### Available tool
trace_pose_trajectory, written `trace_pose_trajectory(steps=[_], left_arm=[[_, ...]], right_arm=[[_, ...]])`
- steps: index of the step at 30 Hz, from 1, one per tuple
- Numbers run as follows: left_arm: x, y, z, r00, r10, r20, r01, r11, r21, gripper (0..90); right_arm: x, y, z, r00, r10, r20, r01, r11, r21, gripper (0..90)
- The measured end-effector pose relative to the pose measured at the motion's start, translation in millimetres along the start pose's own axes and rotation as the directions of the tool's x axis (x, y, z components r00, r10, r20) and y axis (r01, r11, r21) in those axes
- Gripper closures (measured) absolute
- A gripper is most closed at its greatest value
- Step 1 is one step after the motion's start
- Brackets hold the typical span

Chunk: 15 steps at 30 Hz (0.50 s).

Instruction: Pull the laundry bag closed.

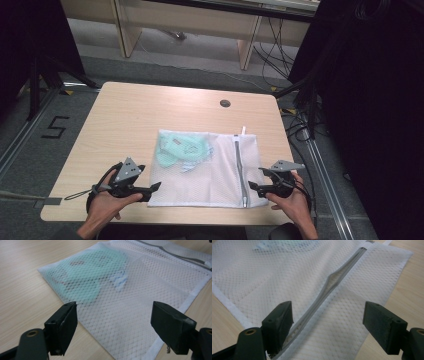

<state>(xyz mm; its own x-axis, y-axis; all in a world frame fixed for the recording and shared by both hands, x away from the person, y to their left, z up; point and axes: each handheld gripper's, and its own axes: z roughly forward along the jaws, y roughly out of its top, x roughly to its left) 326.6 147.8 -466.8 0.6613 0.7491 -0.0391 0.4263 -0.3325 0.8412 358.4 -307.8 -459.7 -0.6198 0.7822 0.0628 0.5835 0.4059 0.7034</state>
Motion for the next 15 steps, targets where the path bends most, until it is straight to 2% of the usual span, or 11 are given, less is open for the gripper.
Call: trace_pose_trajectory(steps=[1, 2, 3, 4, 6, 7, 9, 11, 12, 13, 15], left_arm=[[0.0, 0.0, 0.0, 1.0000, 0.000, 0.000, 0.000, 1.0000, 0.000, 21.1], [0.5, 0.3, 0.5, 0.9999, 0.015, 0.004, -0.015, 0.9999, 0.005, 21.1], [0.2, 0.3, 0.0, 0.9998, 0.022, -0.003, -0.022, 0.9995, 0.021, 21.1], [-1.4, 0.1, 1.5, 0.9998, 0.016, 0.007, -0.017, 0.9998, 0.010, 21.1], [-1.7, 0.3, 0.8, 0.9997, 0.022, 0.008, -0.022, 0.9995, 0.021, 21.1], [-3.5, 0.7, 1.8, 0.9999, 0.012, 0.008, -0.012, 0.9999, 0.011, 21.1], [-3.4, 1.1, 2.2, 0.9995, 0.027, 0.017, -0.027, 0.9995, 0.017, 21.1], [-4.9, 1.9, 2.9, 0.9994, 0.022, 0.028, -0.022, 0.9997, 0.009, 21.1], [-6.2, 1.8, 3.9, 0.9993, 0.009, 0.037, -0.009, 0.9999, 0.006, 21.3], [-7.7, 1.6, 5.0, 0.9990, -0.002, 0.046, 0.002, 1.0000, 0.004, 21.4], [-10.1, 2.6, 7.3, 0.9975, 0.002, 0.071, -0.003, 0.9999, 0.012, 21.5]], right_arm=[[0.0, 0.0, 0.0, 1.0000, 0.000, 0.000, 0.000, 1.000, 0.000, 24.8], [-2.8, -0.4, 1.3, 0.9989, -0.046, 0.009, 0.046, 0.999, -0.007, 24.5], [-1.3, -0.4, 2.5, 0.9991, -0.042, 0.003, 0.042, 0.999, -0.013, 24.0], [0.4, -0.2, 2.3, 0.9994, -0.033, -0.003, 0.033, 0.999, 0.002, 22.5], [-0.1, 0.2, 2.4, 0.9990, -0.045, -0.006, 0.045, 0.999, 0.006, 21.9], [1.8, 0.4, 1.7, 0.9997, -0.020, -0.015, 0.020, 1.000, 0.021, 21.5], [2.4, 0.5, 1.0, 0.9994, -0.023, -0.026, 0.024, 0.999, 0.024, 21.3], [-0.3, 0.4, 1.7, 0.9975, -0.066, -0.027, 0.066, 0.998, 0.011, 21.5], [1.1, 0.5, 0.9, 0.9977, -0.054, -0.041, 0.055, 0.998, 0.025, 22.2], [3.3, -1.2, 3.7, 0.9982, -0.039, -0.046, 0.039, 0.999, -0.006, 23.9], [6.5, 0.0, -0.5, 0.9968, -0.047, -0.065, 0.050, 0.998, 0.047, 25.5]])
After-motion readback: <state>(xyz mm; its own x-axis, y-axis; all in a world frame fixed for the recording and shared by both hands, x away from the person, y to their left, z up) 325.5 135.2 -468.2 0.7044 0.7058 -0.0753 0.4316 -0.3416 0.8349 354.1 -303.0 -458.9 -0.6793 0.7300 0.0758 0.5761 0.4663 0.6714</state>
